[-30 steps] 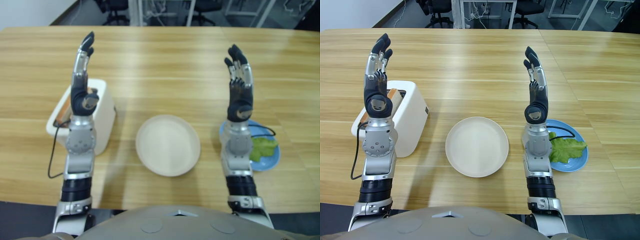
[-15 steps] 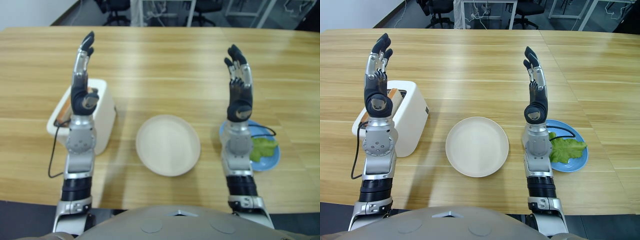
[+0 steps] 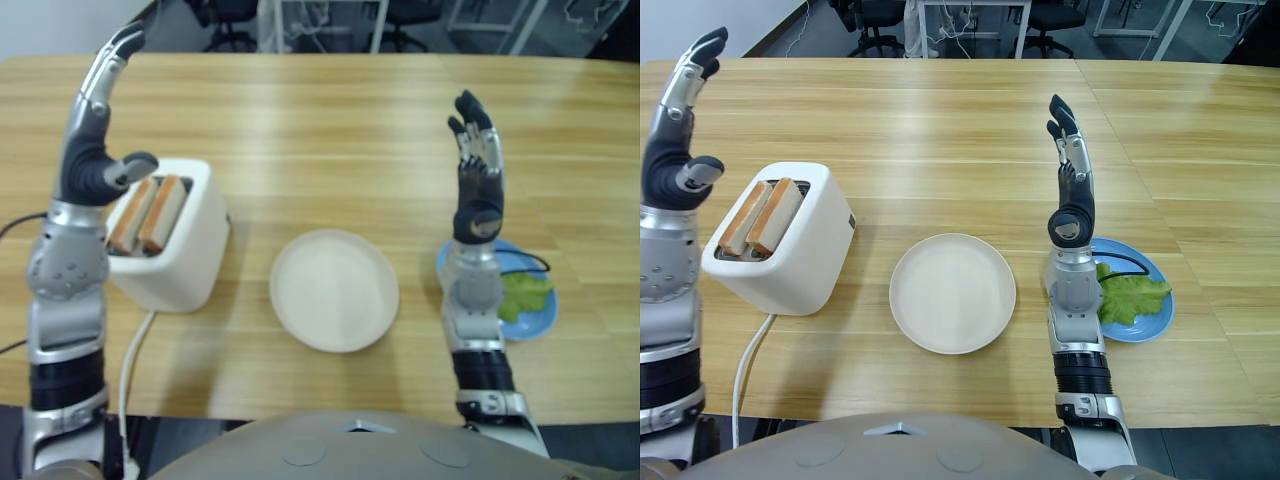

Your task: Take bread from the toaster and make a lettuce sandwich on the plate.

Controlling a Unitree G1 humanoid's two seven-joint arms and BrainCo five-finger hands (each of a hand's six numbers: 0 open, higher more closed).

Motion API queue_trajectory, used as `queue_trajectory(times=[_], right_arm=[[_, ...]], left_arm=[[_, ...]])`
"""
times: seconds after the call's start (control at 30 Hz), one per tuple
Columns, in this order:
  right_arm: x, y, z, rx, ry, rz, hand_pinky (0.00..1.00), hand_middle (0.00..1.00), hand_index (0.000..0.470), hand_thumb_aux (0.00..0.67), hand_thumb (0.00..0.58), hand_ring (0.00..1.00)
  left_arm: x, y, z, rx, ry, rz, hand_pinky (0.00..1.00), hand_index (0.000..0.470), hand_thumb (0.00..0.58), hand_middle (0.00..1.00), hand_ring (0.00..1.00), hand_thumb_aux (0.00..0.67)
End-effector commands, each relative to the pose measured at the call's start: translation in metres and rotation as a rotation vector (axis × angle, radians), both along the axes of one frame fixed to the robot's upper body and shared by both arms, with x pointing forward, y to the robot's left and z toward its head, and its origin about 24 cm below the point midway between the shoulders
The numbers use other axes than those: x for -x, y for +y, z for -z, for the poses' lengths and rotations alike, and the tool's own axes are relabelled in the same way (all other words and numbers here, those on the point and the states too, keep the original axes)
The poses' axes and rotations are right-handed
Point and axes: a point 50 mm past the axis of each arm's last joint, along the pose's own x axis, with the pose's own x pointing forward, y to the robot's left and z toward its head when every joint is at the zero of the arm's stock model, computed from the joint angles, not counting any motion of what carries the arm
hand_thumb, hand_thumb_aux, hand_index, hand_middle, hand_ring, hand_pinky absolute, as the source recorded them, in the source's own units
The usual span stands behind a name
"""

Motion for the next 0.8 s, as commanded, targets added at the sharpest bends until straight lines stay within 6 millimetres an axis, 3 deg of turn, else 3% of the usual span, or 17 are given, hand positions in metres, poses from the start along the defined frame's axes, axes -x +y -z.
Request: queue_trajectory(times=[0.03,0.2,0.43,0.8], right_arm=[[-0.001,0.0,0.004,-0.003,0.009,0.009,0.0,0.0,0.0,0.0,0.0,0.0],[-0.001,-0.001,0.004,-0.01,0.003,0.017,0.0,0.0,0.0,0.0,0.0,0.0],[-0.001,-0.005,0.004,-0.01,-0.003,0.028,0.0,0.0,0.0,0.0,0.0,0.0],[0.003,-0.008,0.005,-0.013,-0.005,0.04,0.0,0.0,0.0,0.0,0.0,0.0]], left_arm=[[-0.001,0.037,-0.005,-0.117,0.097,-0.183,0.0,0.0,0.0,0.0,0.0,0.0],[-0.005,0.081,0.015,-0.361,0.314,-0.381,0.0,0.0,0.0,0.0,0.0,0.0],[-0.003,0.109,0.05,-0.577,0.604,-0.427,0.0,0.0,0.0,0.0,0.0,0.0],[0.007,0.118,0.06,-0.724,0.778,-0.412,0.0,0.0,0.0,0.0,0.0,0.0]])
